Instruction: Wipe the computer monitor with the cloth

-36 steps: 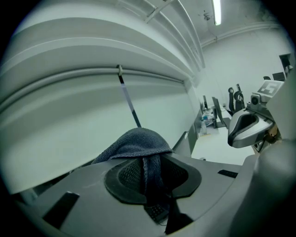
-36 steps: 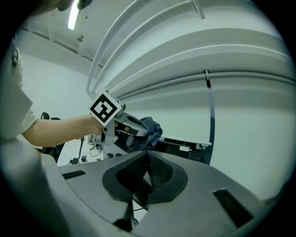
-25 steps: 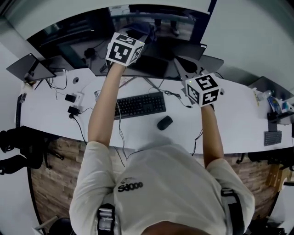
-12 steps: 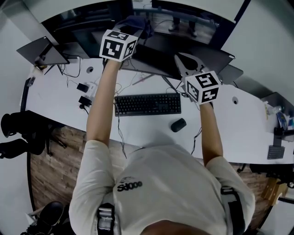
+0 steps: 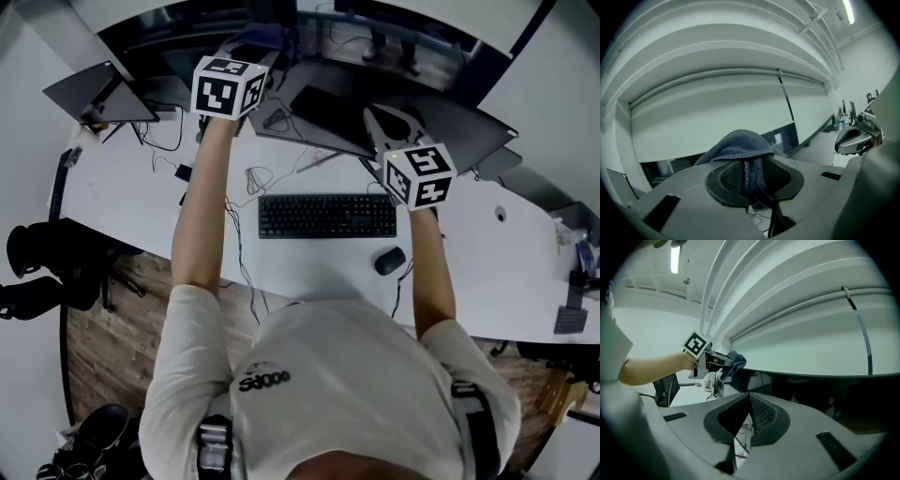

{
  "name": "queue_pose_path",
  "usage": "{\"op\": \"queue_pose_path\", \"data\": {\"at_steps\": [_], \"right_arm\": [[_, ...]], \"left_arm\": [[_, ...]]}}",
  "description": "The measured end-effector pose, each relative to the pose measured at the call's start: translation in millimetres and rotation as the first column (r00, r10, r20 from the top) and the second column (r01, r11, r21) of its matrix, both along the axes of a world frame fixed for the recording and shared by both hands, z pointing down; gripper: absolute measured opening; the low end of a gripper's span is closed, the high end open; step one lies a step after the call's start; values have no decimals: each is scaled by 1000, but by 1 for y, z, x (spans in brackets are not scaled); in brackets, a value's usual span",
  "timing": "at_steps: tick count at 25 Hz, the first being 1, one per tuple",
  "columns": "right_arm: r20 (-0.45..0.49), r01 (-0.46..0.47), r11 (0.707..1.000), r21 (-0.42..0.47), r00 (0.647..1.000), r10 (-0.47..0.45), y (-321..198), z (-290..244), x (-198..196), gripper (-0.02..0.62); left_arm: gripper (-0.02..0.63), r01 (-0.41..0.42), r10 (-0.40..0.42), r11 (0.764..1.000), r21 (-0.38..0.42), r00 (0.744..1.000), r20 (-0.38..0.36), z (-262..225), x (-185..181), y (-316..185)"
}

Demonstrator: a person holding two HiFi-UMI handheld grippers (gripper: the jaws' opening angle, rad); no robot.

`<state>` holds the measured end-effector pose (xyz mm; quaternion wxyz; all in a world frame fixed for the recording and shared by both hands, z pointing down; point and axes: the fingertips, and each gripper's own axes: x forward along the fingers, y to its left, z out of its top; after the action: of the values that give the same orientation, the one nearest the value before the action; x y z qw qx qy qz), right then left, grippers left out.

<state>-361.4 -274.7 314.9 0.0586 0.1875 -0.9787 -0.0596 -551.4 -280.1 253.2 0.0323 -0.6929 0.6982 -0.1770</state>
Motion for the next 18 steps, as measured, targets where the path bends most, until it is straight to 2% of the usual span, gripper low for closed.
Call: {"op": "queue_pose_path", "data": {"at_steps": [8, 14, 18], "right_arm": [[-38, -6, 1000, -12, 999, 5, -1, 21, -33, 0], [-37, -1, 1000, -25, 999, 0, -4, 27, -56, 0], [-51, 1, 1000, -29, 999, -2, -4, 34, -66, 0]], "left_arm": [[97, 62, -59, 997, 48, 996, -66, -1, -80, 22], [97, 119, -105, 987, 107, 987, -121, 0, -120, 36], [95, 153, -145, 987, 57, 982, -124, 18, -143, 40]]}}
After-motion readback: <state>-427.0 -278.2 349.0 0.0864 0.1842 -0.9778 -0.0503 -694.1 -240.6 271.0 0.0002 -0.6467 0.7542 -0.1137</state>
